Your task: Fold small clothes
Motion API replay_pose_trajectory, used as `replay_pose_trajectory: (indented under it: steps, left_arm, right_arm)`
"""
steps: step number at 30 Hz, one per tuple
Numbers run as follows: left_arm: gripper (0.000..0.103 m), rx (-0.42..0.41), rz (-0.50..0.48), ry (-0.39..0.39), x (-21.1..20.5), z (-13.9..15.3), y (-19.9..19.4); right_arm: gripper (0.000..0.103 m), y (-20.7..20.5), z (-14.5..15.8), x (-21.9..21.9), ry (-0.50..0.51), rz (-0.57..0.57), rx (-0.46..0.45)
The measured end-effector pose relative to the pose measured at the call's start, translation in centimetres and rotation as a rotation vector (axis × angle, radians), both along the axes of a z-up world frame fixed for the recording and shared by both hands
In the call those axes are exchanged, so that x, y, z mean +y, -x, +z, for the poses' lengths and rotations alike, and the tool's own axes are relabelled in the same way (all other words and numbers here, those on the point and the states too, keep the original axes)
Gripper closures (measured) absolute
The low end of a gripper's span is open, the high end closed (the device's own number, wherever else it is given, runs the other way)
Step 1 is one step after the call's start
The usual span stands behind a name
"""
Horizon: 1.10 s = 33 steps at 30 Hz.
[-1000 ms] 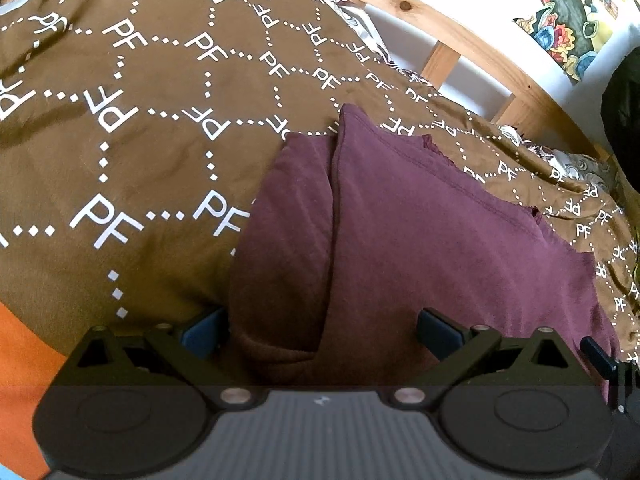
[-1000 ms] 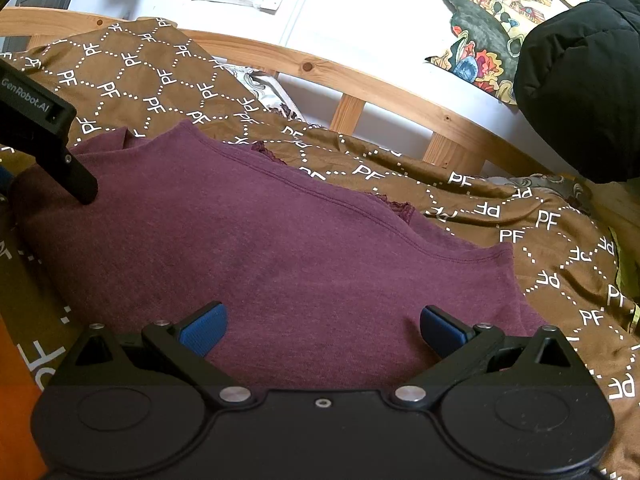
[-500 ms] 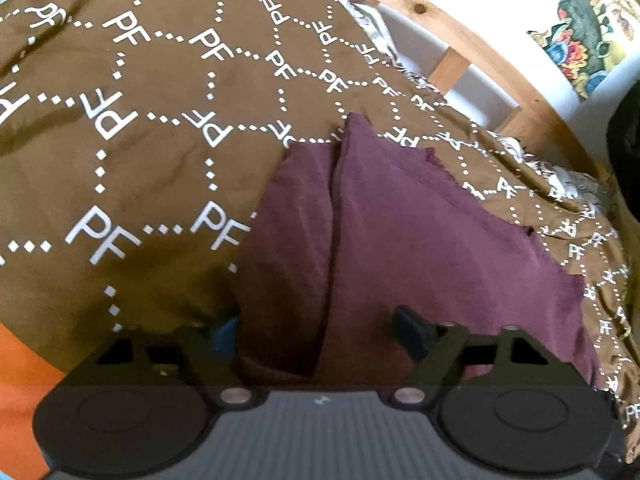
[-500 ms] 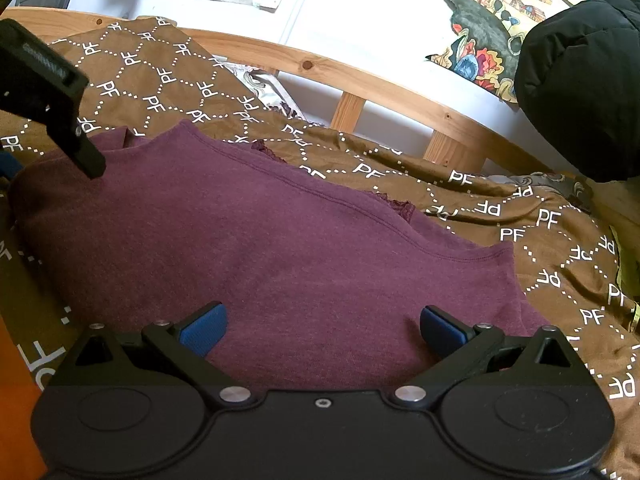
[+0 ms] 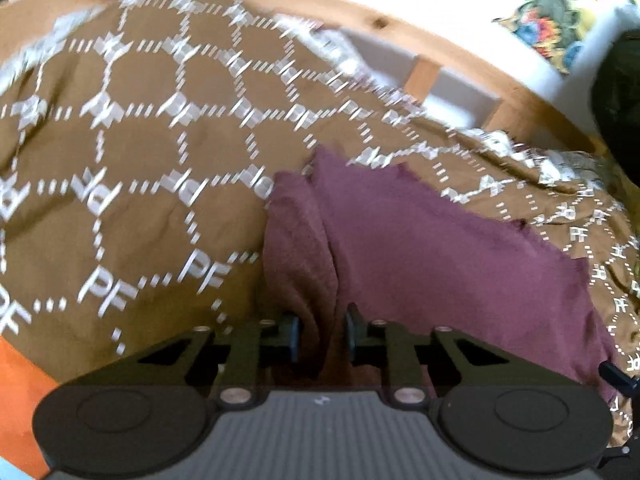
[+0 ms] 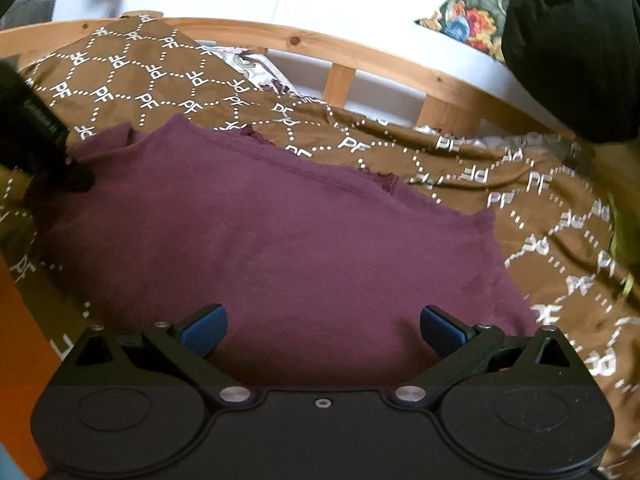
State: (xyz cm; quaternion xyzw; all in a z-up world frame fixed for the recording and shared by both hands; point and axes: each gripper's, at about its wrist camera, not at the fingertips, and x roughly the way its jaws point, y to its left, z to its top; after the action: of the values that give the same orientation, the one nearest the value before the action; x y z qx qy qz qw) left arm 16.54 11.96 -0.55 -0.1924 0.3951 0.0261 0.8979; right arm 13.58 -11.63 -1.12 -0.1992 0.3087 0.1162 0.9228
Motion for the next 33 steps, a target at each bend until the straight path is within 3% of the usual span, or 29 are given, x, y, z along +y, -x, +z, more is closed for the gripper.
replay_pose_trajectory:
  steps: [6,10,17,22,27,30,33]
  left_arm:
    - [0.083,-0.152,-0.132,-0.049,-3.7,4.0,-0.7]
    - [0.083,-0.197,-0.221,-0.054,-7.3,5.7,-1.8]
    - [0.084,-0.198,-0.377,-0.021,-13.9,6.7,-2.2]
    - [0.084,-0.144,-0.446,-0.018,-17.6,4.7,-1.8]
    - [0.083,-0.091,-0.477,-0.071,-19.7,2.5,-1.5]
    - [0.079,-0.106,-0.481,-0.107,-20.1,2.3,-1.1]
    - [0.062,-0.130,-0.496,-0.109,-20.5,2.7,-0.5]
  right_arm:
    - [0.001,1.1,2.2,-2.9,0.092,0.054,-0.043]
    - [0.001,0.6,2.3,-5.5,0.121,-0.050,-0.062]
    - [0.001,0.1,2.0,-11.2,0.064,-0.222,-0.079]
    - [0.001,-0.7,2.9,-14.3,0.028,-0.312,-0.110]
    - [0.001,-1.1,2.8,-15.7,-0.012,-0.335,-0.106]
    - [0.001,-1.0,2.4,-16.0,-0.045,-0.323,-0.116]
    - [0.001,-0.8,2.4,-16.1,-0.095,-0.297,-0.162]
